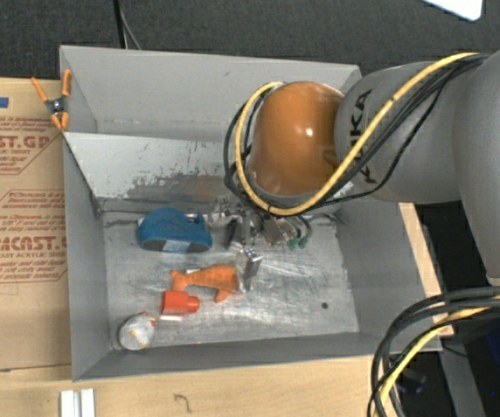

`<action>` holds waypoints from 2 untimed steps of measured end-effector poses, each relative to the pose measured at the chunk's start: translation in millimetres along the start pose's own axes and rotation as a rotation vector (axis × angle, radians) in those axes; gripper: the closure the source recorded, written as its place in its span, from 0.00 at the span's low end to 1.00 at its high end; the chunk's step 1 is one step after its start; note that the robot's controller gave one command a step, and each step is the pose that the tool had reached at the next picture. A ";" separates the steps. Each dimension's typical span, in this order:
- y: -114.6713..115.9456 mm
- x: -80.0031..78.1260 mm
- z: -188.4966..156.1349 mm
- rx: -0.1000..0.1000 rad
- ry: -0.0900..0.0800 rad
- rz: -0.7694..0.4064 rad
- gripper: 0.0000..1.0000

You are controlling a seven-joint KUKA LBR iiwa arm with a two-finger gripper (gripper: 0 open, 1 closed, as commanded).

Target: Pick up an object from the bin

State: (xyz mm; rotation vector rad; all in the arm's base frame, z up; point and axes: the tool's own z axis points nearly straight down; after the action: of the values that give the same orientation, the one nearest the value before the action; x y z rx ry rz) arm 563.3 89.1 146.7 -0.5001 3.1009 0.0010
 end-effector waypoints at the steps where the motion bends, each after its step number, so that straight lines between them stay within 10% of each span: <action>1: 14.9 15.1 22.0 0.001 -0.005 -0.077 0.00; 2: 17.7 33.4 74.7 -0.001 -0.005 -0.551 1.00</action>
Offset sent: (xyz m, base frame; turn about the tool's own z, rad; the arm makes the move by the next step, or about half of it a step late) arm -0.0385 0.0041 -0.0767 -0.5516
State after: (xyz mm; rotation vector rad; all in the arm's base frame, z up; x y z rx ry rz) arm 526.0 95.4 72.0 -1.3222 2.8437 0.0034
